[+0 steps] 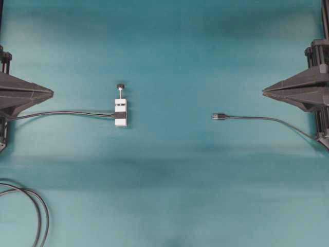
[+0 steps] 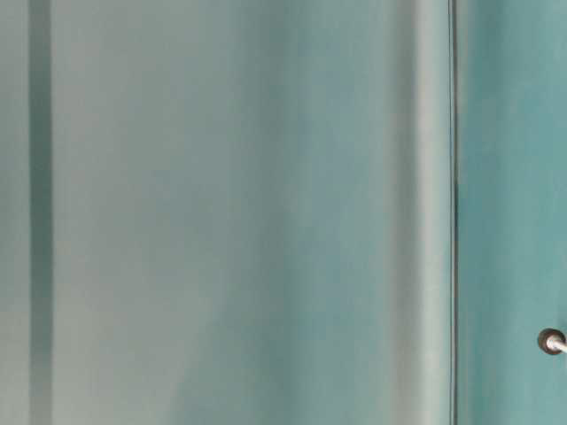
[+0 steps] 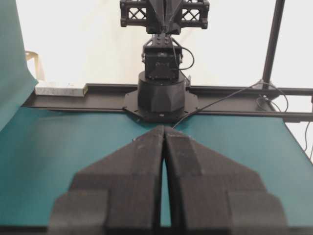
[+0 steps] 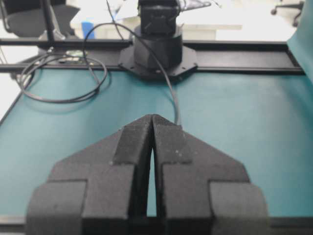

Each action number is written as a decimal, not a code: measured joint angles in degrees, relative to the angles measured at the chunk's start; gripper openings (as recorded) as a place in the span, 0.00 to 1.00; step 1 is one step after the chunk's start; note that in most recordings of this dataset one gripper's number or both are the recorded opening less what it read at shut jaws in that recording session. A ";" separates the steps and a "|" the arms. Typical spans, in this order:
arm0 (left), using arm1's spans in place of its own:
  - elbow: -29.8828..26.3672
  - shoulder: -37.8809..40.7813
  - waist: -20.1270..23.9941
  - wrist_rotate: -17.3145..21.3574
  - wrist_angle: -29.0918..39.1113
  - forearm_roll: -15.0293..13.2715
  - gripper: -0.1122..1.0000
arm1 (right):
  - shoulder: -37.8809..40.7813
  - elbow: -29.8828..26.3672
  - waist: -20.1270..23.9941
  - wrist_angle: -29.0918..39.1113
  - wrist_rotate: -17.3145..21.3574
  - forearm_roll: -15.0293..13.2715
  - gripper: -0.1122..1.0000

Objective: Insert the USB cable into the female connector supported by the left arm.
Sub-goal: 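Lower both grippers toward the white connector holder and the USB plug, then open the right gripper around the black USB-A plug, then close the right gripper on the USB plug and grip it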

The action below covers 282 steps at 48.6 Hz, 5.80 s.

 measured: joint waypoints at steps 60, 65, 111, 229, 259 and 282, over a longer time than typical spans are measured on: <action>-5.45 19.07 0.18 4.48 17.23 -0.09 0.88 | 10.11 -5.10 -0.62 19.69 6.86 -0.35 0.10; -5.01 20.21 0.79 5.01 17.31 -0.09 0.92 | 10.63 -5.19 -0.97 23.55 6.86 -0.35 0.10; -2.72 23.73 3.60 6.15 16.44 -0.09 0.69 | 31.90 -2.99 -5.01 18.02 6.86 -1.85 0.67; -0.18 23.73 2.81 1.14 16.61 -1.67 0.68 | 52.82 1.23 -6.06 -10.90 7.91 -2.46 0.51; -0.09 23.73 2.90 1.14 16.61 -1.67 0.68 | 54.84 0.09 -4.31 -9.23 8.96 -2.46 0.46; -0.09 23.73 2.81 1.14 16.70 -1.58 0.68 | 52.65 -0.18 -3.87 -6.15 8.88 -2.46 0.37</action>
